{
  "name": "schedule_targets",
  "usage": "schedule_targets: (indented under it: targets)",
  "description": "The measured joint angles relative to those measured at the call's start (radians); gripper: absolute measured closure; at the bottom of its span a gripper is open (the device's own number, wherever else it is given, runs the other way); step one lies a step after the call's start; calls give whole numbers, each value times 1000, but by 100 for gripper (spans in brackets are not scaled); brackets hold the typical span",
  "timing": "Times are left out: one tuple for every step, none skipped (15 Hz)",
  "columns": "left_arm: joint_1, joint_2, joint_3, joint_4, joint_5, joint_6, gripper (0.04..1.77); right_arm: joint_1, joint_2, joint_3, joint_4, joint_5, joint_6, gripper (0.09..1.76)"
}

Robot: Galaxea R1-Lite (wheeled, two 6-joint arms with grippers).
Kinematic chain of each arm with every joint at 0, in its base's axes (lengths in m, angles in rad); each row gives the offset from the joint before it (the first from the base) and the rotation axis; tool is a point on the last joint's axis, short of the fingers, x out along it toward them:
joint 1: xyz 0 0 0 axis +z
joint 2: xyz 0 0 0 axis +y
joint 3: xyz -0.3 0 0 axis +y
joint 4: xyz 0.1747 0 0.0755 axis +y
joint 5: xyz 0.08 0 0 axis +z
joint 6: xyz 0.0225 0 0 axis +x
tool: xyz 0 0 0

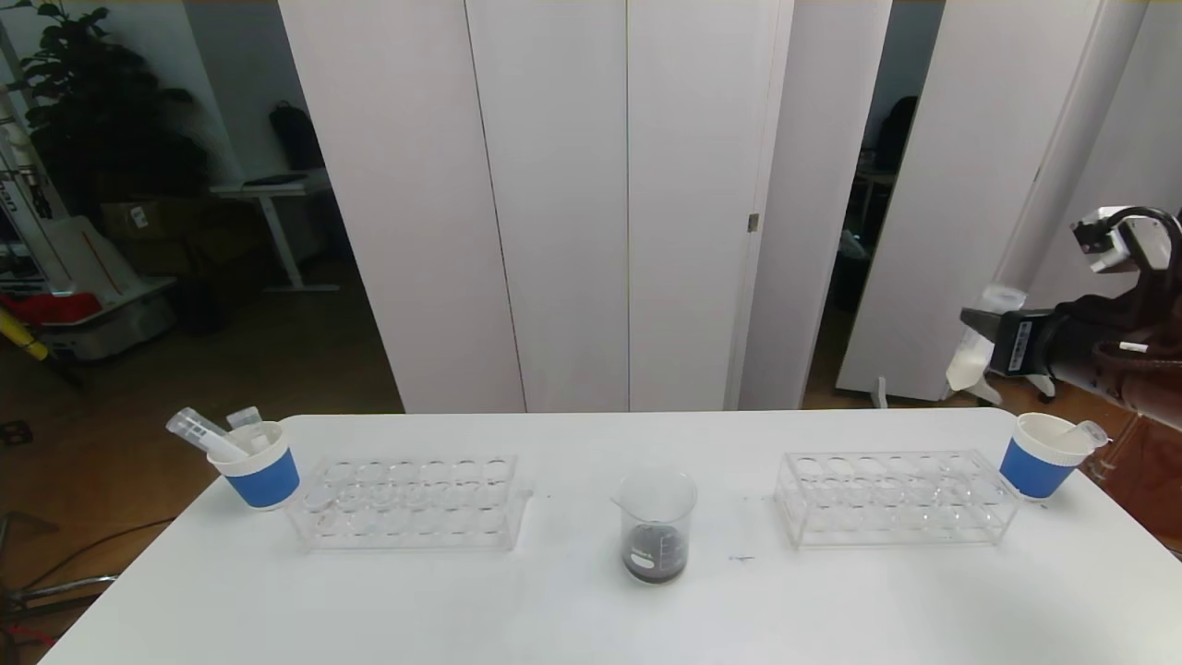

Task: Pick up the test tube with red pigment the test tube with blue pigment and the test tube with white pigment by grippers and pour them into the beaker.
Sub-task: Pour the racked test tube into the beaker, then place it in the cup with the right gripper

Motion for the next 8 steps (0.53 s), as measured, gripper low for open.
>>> schedule_targets:
  targets:
    - [0,0,0,0,0,0,6,0,-1,-54,63,33,8,127]
    - [0,0,0,0,0,0,6,0,-1,-112,135,77,23,127]
    - [0,0,0,0,0,0,6,0,-1,-167,197,117,34,127]
    - [0,0,0,0,0,0,6,0,2,-221,255,153,41,127]
    - [0,0,0,0,0,0,6,-3,8,-276,312,185,44,127]
    - [0,0,0,0,0,0,6,-6,17,-320,347,220,46,127]
    - [0,0,0,0,0,0,6,-8,29,-349,359,266,46,127]
    - [0,0,0,0,0,0,6,-9,42,-369,359,298,43,127]
